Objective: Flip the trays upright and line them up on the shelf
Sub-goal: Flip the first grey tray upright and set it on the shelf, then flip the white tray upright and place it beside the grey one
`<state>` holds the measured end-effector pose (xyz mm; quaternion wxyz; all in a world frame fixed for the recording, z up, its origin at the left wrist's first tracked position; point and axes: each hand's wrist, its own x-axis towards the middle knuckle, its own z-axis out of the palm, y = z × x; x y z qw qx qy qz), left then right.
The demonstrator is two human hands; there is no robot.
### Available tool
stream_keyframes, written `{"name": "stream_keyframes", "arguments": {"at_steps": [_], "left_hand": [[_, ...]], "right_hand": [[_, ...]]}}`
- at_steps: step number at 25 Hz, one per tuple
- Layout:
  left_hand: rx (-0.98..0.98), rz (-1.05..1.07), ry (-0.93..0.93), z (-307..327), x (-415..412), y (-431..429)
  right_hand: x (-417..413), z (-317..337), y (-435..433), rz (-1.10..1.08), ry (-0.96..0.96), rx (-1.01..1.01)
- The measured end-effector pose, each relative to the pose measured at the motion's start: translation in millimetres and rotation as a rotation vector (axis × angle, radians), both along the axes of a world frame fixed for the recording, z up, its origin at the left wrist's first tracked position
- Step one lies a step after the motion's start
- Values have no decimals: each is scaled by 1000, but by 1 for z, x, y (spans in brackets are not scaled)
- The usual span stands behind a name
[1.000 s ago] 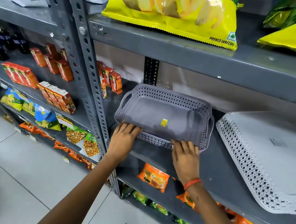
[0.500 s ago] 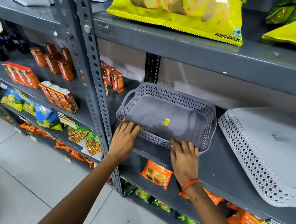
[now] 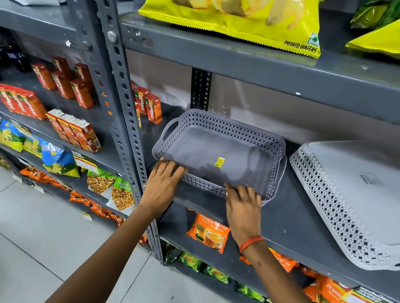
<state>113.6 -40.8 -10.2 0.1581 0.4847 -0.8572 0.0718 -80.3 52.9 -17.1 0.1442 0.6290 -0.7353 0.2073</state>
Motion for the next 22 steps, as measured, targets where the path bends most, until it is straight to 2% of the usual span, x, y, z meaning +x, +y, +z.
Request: {"name": "stream_keyframes", "arguments": {"at_steps": [8, 13, 16, 22], "left_hand": [[62, -23, 17, -2, 5, -7], [37, -42, 127, 4, 1, -1], [22, -127, 189, 13, -30, 12], [-45, -255, 285, 49, -143, 52]], "right_hand": [[8, 3, 0, 4, -4, -10], [12, 10, 1, 22, -13, 34], [0, 32, 6, 13, -44, -25], [-69, 77, 42, -80, -145, -313]]}}
